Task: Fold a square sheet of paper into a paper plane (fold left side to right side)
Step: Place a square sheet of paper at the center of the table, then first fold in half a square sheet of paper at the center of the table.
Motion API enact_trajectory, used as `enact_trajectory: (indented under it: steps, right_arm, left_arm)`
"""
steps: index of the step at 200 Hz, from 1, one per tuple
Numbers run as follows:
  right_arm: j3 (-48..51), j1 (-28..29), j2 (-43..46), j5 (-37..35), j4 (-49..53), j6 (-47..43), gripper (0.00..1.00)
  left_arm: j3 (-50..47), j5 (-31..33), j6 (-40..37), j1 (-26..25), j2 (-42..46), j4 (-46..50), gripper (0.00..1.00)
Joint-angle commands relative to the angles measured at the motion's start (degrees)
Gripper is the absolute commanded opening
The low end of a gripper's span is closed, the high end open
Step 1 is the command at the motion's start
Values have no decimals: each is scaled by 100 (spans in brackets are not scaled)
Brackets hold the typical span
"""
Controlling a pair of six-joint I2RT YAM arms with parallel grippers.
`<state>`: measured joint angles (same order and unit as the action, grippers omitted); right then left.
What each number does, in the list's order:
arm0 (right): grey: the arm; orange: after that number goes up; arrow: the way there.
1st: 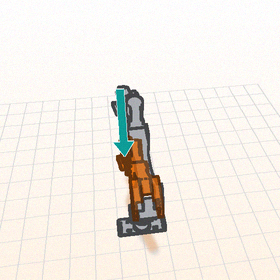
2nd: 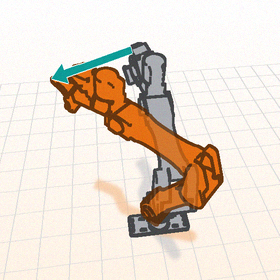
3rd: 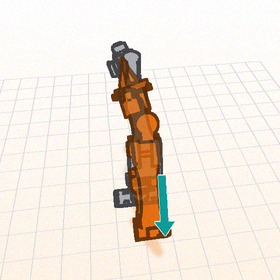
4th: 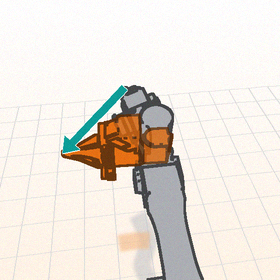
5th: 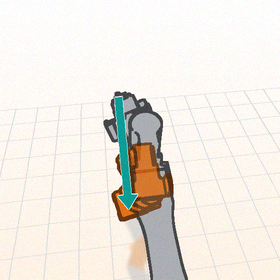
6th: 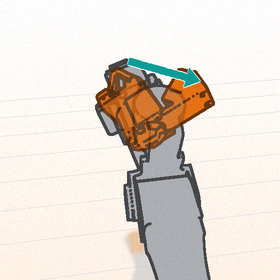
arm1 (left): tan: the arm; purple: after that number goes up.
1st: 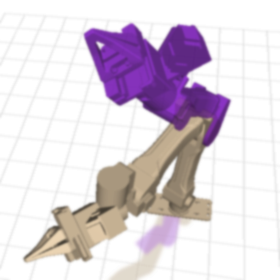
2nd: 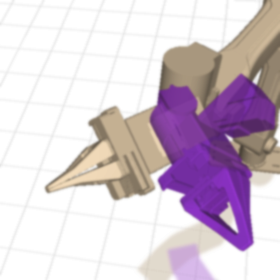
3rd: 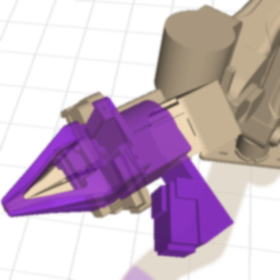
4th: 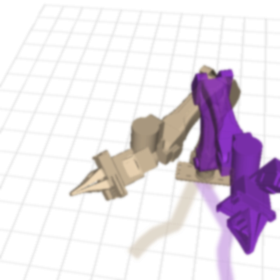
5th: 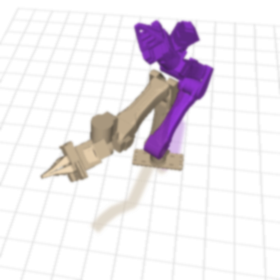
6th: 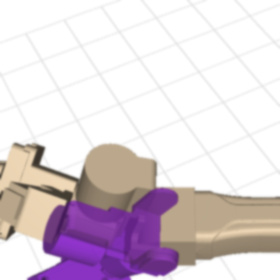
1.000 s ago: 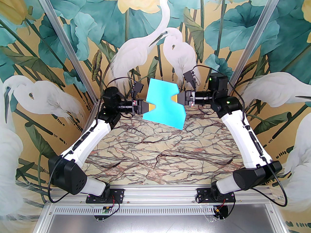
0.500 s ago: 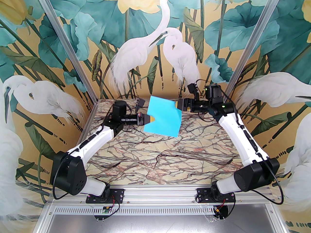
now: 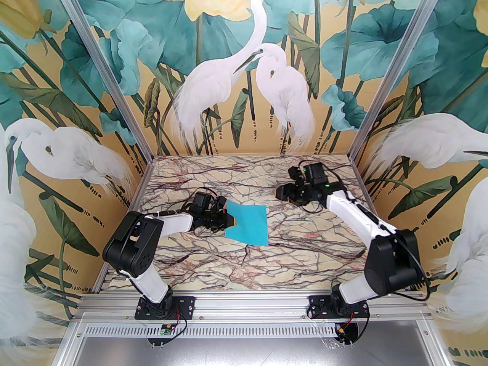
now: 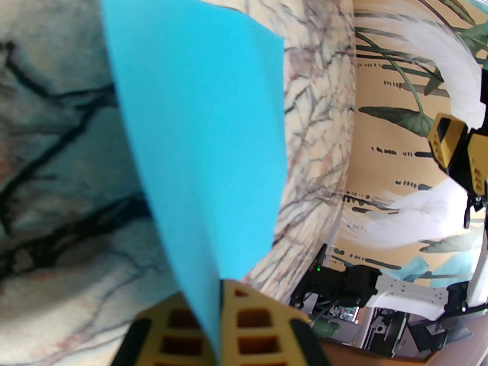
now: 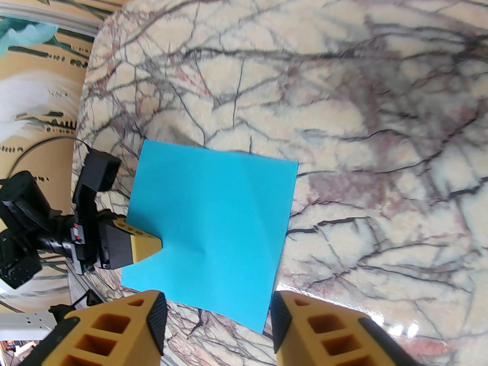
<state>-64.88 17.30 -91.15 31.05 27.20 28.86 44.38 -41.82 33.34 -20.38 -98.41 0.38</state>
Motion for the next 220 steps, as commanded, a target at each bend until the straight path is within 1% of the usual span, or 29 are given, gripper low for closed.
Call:
enact_trajectory:
  steps: [1,35,56,89,99,142,184,220]
  right_arm:
    - [104,295,-537,-81,-722,465,41]
    - [-195,587,-1465,-66,-1006,620,28]
    - [-418,611,-1896,-138,-930,623,23]
    - [-617,615,-2341,-202,-659,526,17]
    - [-622,611,-2396,-267,-593,496,15]
    - [-666,613,-2623,-516,-225,357,13]
    - [-657,608,-2723,-656,-136,284,13]
    - [-494,593,-2524,-494,-457,390,14]
  left_arm:
    - [80,352,-142,-32,-134,217,0]
    - [19,426,-131,-34,-103,261,0]
    - [-7,355,-111,-61,-85,226,0]
    - [-34,272,-97,-106,73,162,16]
    - [-35,237,-89,-107,146,125,23]
    - [132,-80,-68,-151,427,-47,44]
    - [649,-485,-165,-477,216,-87,58]
    - [1059,-729,-167,-793,-286,-167,63]
